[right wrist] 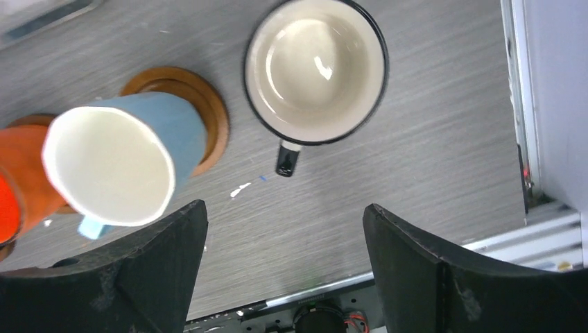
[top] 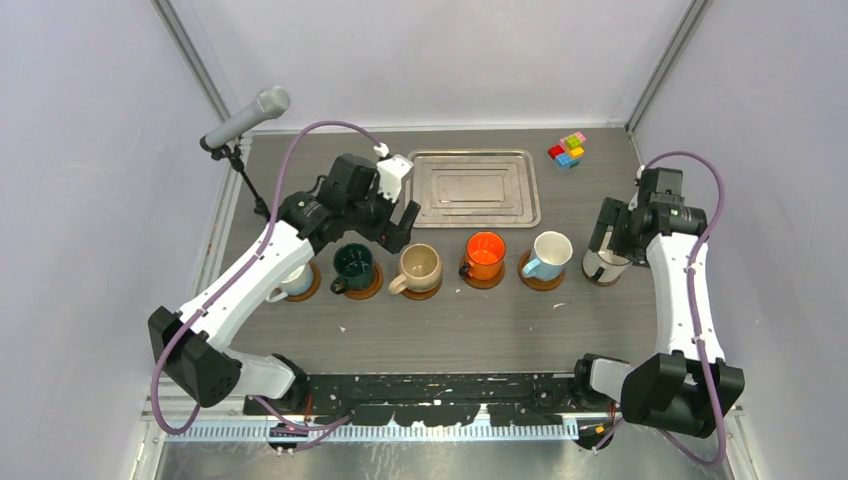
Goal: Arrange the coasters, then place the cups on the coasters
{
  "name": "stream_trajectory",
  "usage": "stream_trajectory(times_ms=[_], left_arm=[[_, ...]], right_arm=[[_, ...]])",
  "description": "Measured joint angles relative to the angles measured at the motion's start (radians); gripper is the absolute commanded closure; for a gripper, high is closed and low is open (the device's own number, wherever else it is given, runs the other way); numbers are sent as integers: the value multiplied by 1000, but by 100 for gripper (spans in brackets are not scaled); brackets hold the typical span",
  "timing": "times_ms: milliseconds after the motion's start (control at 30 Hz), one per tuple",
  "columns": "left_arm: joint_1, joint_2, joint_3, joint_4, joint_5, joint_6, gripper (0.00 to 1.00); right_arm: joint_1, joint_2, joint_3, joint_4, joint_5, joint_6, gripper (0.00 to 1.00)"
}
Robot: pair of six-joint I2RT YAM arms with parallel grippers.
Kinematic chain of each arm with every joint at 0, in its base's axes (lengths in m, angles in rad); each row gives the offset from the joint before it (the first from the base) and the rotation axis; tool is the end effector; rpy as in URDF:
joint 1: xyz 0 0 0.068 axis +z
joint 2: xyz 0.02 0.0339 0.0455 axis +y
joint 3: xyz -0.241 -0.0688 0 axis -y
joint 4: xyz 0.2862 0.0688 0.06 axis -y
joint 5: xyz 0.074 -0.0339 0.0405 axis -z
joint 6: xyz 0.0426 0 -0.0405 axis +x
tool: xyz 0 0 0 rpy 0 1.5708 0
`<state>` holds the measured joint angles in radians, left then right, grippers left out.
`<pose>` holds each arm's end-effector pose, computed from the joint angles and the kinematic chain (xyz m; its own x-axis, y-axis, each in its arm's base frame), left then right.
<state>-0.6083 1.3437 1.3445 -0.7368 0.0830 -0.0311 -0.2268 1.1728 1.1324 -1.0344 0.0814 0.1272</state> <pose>0.2755 -0.1962 0.3304 -0.5699 0.3591 -0.7391 0.6025 0.7942 -0.0787 0.2627 -0.0642 0.2816 -0.8168 0.3183 -0.4811 0.3684 0.9296 -0.0106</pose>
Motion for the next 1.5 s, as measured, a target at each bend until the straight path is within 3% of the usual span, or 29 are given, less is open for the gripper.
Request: stream_trajectory(times_ms=[467, 700, 967, 1500], left_arm=[[38, 0, 21, -198, 17, 97, 0], [74, -30, 3, -231, 49, 115, 0], [154, -194, -74, -255, 51, 118, 0], [364, -428, -290, -253, -22, 117, 0]], right_arm=[[5, 23, 223, -5, -330, -103, 13], [110, 57, 238, 39, -399, -95, 13], [241, 58, 175, 108, -469, -66, 13], [264, -61, -15, 175, -547, -50, 13]])
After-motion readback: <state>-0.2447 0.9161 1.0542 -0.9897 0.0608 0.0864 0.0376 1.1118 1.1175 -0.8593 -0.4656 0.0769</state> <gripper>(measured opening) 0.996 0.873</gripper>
